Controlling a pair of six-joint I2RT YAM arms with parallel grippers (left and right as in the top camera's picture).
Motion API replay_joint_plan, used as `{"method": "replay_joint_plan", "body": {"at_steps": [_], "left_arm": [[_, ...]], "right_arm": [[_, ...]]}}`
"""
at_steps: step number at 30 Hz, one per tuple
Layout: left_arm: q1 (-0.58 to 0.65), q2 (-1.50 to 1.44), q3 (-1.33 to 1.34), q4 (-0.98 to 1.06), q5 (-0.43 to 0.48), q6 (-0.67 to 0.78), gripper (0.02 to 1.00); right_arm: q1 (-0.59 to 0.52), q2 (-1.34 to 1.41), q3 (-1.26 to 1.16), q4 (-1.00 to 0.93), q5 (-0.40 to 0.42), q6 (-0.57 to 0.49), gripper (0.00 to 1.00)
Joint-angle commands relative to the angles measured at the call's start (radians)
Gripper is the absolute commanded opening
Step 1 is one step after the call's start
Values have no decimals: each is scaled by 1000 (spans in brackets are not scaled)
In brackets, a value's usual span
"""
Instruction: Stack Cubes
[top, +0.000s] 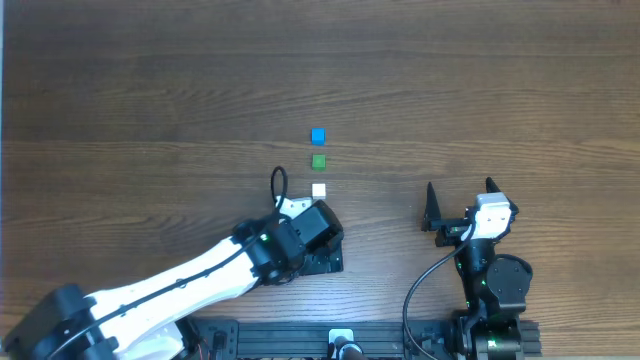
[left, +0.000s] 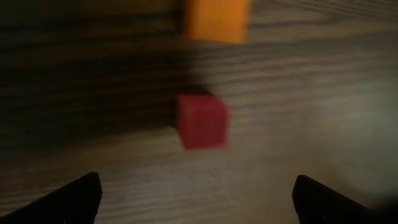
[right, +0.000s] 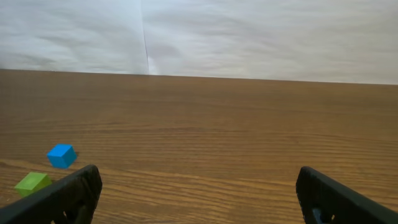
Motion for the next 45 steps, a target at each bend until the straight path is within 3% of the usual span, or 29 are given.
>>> {"method": "replay_joint_plan", "body": {"at_steps": [1, 24, 45], "left_arm": [[-4, 65, 6, 3, -74, -65, 974], [-52, 246, 163, -16, -149, 125, 952], [-65, 288, 172, -50, -156, 122, 864]], "right_arm": [[6, -9, -5, -3, 2, -1, 989], [6, -9, -5, -3, 2, -1, 991], [6, -9, -5, -3, 2, -1, 991]]}}
